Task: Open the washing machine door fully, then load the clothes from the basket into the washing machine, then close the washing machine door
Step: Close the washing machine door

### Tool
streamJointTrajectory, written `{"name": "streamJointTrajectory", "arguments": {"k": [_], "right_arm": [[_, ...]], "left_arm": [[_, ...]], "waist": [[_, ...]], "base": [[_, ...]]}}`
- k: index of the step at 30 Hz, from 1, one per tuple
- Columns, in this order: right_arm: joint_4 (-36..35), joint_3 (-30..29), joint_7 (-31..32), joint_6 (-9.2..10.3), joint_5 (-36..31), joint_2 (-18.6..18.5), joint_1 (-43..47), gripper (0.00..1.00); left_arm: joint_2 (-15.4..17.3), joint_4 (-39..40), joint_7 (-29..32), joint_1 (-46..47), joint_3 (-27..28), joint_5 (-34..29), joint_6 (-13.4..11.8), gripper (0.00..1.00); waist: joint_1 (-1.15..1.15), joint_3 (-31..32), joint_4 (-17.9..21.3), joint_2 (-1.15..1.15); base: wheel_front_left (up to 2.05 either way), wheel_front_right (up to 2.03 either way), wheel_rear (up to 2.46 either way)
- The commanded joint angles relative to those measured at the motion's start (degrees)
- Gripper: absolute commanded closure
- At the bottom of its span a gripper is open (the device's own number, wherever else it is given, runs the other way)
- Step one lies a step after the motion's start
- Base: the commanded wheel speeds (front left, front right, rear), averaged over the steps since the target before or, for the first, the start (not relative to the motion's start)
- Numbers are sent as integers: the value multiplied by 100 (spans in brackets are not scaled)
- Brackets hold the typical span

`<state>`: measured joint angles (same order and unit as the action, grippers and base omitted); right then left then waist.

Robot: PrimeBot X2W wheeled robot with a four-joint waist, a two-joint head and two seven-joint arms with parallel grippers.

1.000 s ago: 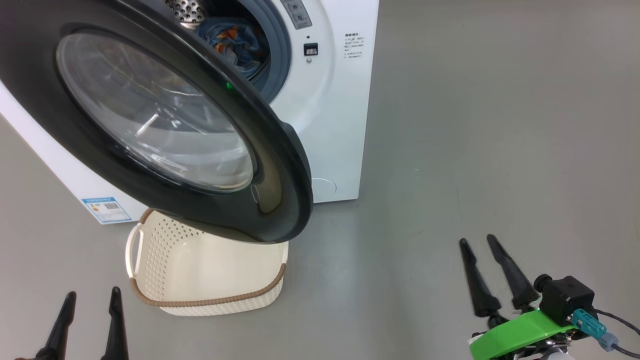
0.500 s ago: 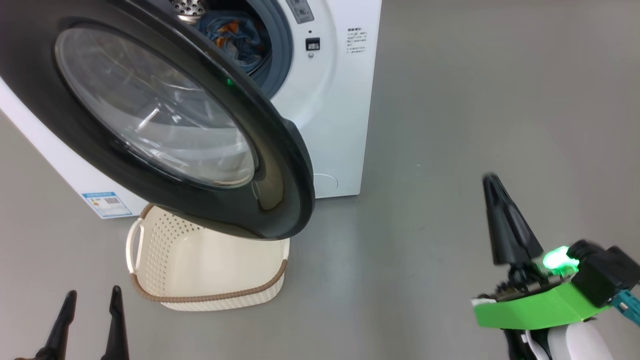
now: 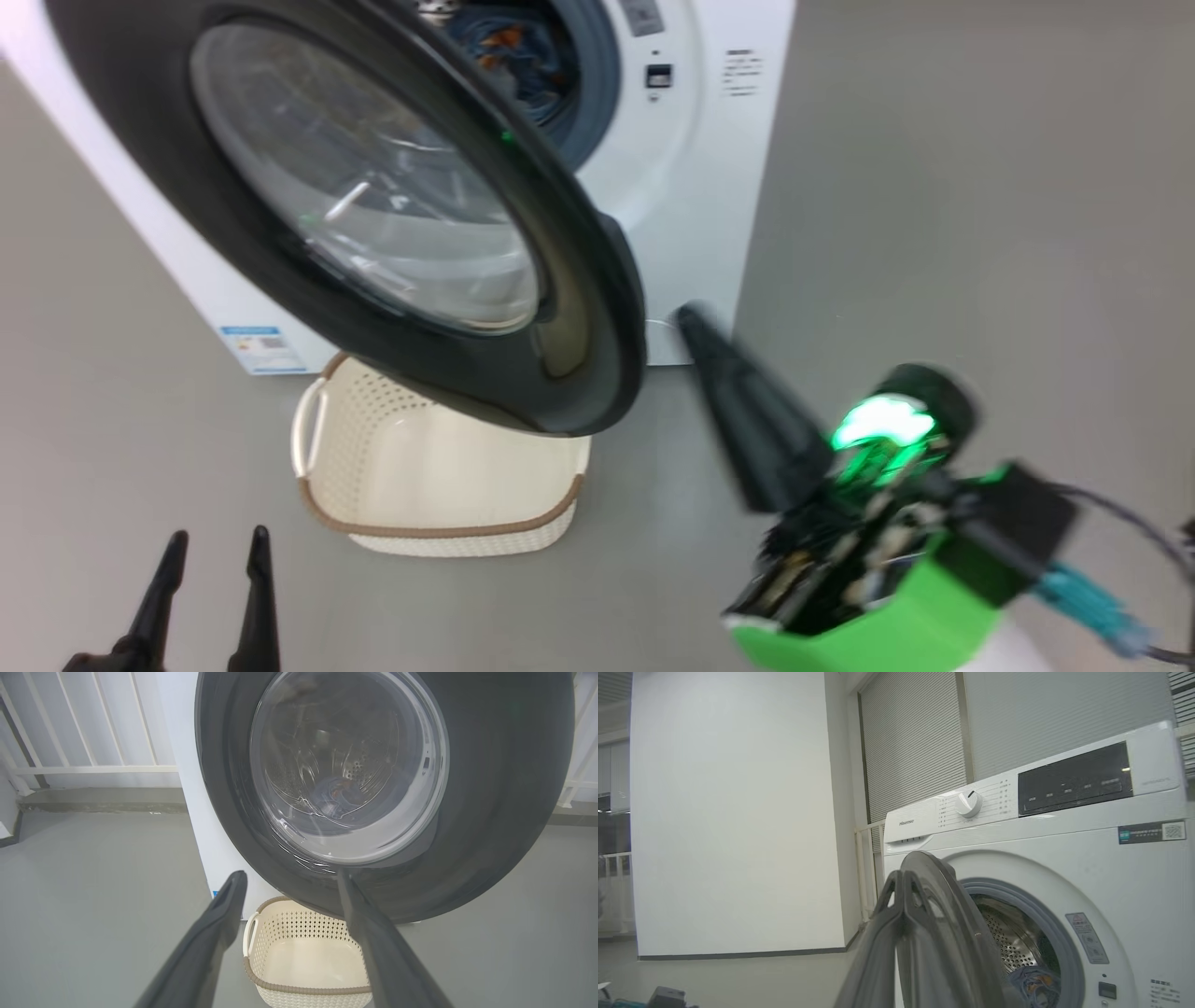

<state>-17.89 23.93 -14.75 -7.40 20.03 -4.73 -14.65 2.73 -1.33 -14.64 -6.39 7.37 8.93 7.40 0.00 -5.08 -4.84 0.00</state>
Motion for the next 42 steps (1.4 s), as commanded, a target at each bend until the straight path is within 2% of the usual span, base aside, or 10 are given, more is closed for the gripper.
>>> {"name": "streamJointTrajectory", "arguments": {"k": [1,3,11,17,25,35,42], "right_arm": [[-35,323,-25,-9,110,3,-195,100],[295,716,-25,-9,208,-70,-283,100],[1529,1559,23,-9,367,-249,-440,100],[2437,1852,20,-9,476,-294,-597,100],[3099,1405,-17,-9,282,-257,-899,100],[3095,266,-24,-9,-64,-53,-1179,100],[3141,-257,-24,-9,-253,82,-1542,100]], "left_arm": [[43,137,-36,262,134,42,9,0],[37,125,-36,317,14,52,9,0],[27,113,-36,506,-264,94,9,0],[21,74,-36,692,-505,153,9,0],[16,47,-36,935,-642,310,9,0],[16,26,-36,1275,-706,460,9,0],[15,67,-36,1479,-807,572,9,0]], "waist": [[0,1,-199,0],[0,-21,-393,0],[0,-209,-884,0],[0,-469,-1181,0],[0,-855,-1318,0],[0,-1314,-1269,0],[0,-1604,-1244,0]], "base": [[0,0,0],[0,0,0],[0,0,0],[0,0,0],[0,0,0],[0,0,0],[0,0,0]]}}
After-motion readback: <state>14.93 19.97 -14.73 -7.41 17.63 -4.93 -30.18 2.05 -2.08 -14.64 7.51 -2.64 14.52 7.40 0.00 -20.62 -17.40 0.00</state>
